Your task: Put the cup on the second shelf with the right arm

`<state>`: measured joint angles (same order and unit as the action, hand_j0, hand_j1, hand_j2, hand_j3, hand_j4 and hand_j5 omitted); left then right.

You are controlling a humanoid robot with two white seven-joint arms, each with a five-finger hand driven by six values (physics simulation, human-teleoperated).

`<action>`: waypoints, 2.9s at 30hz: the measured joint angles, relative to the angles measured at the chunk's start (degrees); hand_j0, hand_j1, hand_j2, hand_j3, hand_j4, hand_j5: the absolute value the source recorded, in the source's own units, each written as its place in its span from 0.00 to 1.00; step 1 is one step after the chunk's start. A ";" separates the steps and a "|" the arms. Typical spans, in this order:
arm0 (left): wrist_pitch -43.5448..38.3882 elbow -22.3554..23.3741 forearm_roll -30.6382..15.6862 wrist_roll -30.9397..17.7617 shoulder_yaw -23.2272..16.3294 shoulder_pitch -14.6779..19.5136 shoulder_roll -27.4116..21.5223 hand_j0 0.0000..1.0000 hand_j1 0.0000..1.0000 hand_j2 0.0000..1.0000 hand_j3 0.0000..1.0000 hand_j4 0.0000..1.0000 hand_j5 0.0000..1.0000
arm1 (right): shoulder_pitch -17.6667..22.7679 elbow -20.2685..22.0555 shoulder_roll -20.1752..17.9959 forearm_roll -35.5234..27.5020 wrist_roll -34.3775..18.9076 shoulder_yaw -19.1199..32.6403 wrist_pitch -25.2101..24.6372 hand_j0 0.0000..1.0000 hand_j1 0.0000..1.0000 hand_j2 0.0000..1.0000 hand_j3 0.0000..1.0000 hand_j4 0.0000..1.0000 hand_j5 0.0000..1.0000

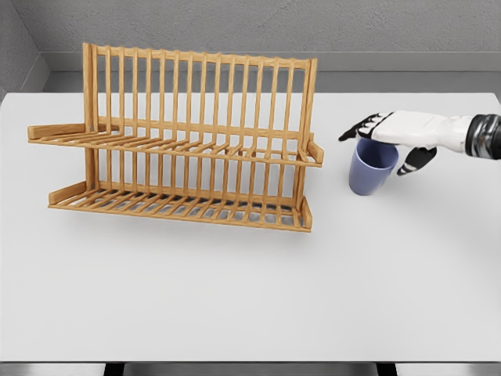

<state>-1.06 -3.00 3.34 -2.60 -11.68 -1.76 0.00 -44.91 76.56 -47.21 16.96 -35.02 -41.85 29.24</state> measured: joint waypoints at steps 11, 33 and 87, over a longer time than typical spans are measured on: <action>0.00 0.00 0.00 -0.01 0.00 0.00 0.00 1.00 1.00 1.00 1.00 1.00 1.00 | -0.09 -0.90 0.58 0.06 -0.01 -1.19 -0.02 0.67 0.67 0.67 0.67 0.67 0.67; 0.00 0.00 0.00 -0.01 0.00 0.00 0.00 1.00 1.00 1.00 1.00 1.00 1.00 | -4.57 -0.30 0.12 -0.05 0.00 -0.61 0.19 0.56 0.56 0.56 0.56 0.56 0.56; 0.00 -0.02 0.00 0.03 0.02 0.00 0.00 1.00 1.00 1.00 1.00 1.00 1.00 | -7.38 23.74 3.27 2.22 0.21 1.86 0.48 0.58 0.58 0.58 0.58 0.58 0.58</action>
<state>-1.06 -3.02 3.34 -2.57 -11.66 -1.76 0.00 -52.30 100.31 -43.95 19.18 -34.81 -39.99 29.73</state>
